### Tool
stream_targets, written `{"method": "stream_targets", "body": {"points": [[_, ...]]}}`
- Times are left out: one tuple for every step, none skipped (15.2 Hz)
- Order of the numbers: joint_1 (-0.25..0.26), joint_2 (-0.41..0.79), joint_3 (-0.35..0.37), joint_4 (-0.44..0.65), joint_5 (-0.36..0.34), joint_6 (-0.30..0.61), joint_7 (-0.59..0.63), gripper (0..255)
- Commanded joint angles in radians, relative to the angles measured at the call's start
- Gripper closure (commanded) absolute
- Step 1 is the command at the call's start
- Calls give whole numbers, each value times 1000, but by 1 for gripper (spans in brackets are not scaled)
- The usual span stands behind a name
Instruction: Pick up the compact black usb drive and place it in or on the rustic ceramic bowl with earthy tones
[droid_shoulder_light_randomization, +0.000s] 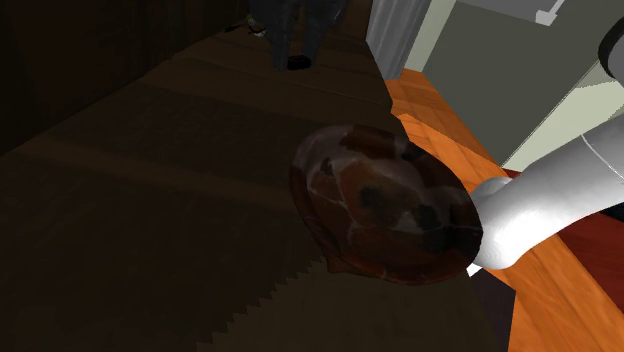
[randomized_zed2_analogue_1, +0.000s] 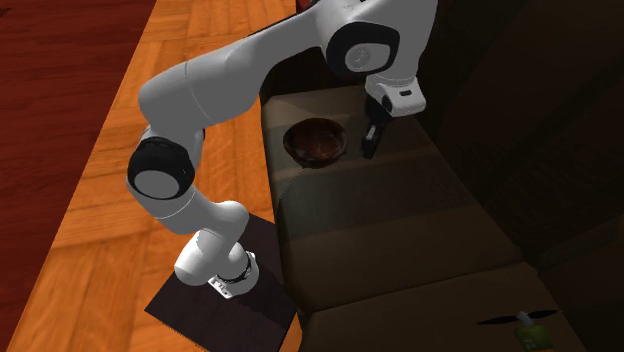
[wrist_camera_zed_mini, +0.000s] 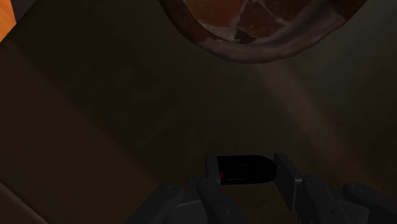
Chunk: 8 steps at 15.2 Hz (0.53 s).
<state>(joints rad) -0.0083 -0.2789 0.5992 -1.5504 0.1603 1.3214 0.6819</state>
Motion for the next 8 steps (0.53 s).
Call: {"method": "stream_targets", "body": {"points": [[-2,20,6,48,-9,-30,8,255],[-3,31,9,72,-14,-45,13,255],[-3,42,13,97,-19,-60,18,255],[-4,54,18,123,-24,-76,24,255],[-4,67,23,149,-30,-91,30,255],[-4,80,28,176,-37,-107,36,255],[-4,94,34,204,-44,-123,43,255],[-3,108,40,233,-51,-140,51,255]]}}
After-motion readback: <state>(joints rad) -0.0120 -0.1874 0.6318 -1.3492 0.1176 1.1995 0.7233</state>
